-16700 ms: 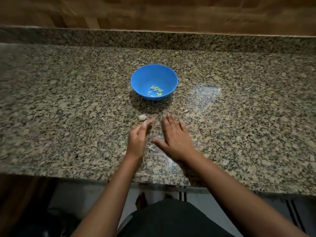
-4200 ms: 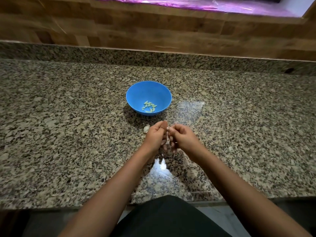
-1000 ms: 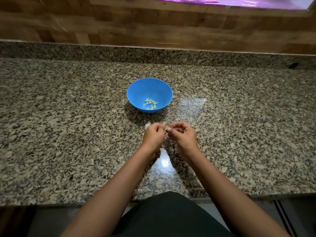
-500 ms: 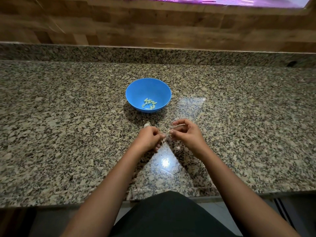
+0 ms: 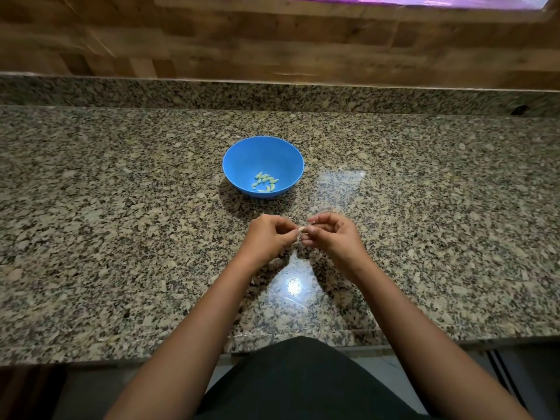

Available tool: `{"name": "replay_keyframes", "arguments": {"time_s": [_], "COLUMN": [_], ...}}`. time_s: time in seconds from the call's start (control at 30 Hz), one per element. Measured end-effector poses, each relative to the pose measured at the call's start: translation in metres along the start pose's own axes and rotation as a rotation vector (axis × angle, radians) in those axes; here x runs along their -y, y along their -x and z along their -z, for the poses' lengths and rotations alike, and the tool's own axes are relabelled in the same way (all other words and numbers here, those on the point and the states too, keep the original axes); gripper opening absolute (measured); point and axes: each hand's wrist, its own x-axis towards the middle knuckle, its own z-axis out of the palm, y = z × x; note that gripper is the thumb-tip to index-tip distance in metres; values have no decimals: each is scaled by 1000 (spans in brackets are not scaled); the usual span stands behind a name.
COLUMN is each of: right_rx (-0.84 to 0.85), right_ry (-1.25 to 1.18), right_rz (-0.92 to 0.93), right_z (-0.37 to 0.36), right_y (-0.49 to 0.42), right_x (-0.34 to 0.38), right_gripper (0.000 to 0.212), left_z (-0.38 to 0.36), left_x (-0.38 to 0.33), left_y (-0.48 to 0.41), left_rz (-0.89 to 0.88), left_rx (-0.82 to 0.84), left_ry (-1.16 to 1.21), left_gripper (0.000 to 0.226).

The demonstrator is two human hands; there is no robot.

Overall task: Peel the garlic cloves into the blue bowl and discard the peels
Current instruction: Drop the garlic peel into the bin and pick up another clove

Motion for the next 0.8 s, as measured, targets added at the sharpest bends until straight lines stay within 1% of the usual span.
{"name": "replay_keyframes", "arguments": {"time_s": [0.07,0.13,0.2,0.27,0.33,0.47,0.7,0.8], "right_rx": [19,6,-19,-37,-19,23,28,31], "right_ry": [39,136,297,372,306,160,72,28], "right_rz": [-2,9,43,58,19,-21,-61,-82], "right_z": [-1,-2,-2,-3,-5,-8,-8,-8], "right_y": [0,2,2,1,0,0,1,1], "right_x": [1,1,1,0,0,2,1,1], "right_gripper": [11,11,9,13,10,13,11,8], "left_z": [0,0,1,1,0,0,-1,-2], "left_x": [2,6,7,7,6,4,4,4], "left_y": [-1,-1,-1,-1,-1,1,0,-2], "left_rz": [49,97,115,104,78,7,32,71], "left_rx": [4,-17,-34,-35,-35,-39,-38,-44], "left_ry": [74,159,185,180,128,-5,-13,47], "left_gripper": [10,6,5,6,8,9,11,12]}}
